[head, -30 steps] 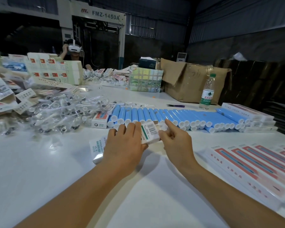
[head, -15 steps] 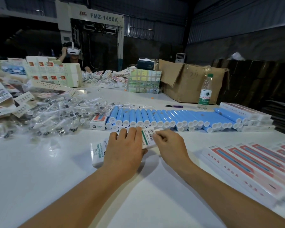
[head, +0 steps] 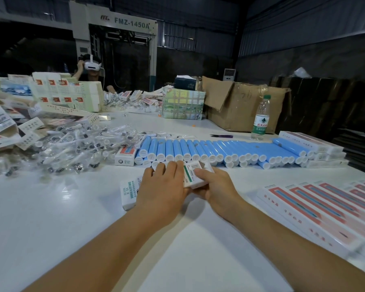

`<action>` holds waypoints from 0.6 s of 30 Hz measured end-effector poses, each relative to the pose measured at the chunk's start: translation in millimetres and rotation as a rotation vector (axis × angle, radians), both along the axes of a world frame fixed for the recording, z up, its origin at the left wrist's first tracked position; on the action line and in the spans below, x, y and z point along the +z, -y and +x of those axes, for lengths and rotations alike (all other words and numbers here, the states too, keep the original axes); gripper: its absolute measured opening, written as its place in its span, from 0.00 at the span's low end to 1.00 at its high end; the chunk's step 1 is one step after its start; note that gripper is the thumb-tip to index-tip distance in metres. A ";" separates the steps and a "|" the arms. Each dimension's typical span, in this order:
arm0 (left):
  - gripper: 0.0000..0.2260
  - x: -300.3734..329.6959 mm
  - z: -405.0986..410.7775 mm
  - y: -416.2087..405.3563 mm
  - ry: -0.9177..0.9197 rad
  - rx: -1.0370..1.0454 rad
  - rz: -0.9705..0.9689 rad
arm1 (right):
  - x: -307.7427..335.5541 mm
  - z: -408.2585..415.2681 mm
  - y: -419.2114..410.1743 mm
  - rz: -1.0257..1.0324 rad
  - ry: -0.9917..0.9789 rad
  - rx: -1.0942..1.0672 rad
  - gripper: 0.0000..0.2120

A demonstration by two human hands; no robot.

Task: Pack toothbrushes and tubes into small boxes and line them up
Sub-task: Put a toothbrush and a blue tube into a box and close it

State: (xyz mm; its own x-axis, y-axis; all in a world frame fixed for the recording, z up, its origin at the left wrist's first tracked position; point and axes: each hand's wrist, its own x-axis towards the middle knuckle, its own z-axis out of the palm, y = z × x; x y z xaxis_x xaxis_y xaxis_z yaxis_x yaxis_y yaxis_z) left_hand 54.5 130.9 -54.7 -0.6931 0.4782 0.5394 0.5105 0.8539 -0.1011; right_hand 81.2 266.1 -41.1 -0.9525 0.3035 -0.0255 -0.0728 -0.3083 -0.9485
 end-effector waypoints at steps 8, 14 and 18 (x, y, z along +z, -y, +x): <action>0.26 -0.1 11.4 -8.8 0.001 0.053 -0.035 | -13.4 7.1 14.3 1.077 -0.103 -0.249 0.08; 0.32 -1.4 6.7 -1.0 -0.009 0.028 -0.027 | -0.7 11.0 10.7 0.308 -0.099 -0.064 0.15; 0.31 -1.2 4.8 0.7 -0.018 0.010 0.021 | 3.9 10.5 5.7 0.185 -0.097 -0.087 0.14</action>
State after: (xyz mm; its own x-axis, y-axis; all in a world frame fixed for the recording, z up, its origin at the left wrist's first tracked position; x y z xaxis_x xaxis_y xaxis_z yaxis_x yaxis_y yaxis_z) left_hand 59.3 130.2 -55.9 -0.6877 0.4598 0.5618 0.5005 0.8609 -0.0918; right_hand 91.7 260.4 -37.2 -0.9178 0.3755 0.1290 -0.1856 -0.1184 -0.9755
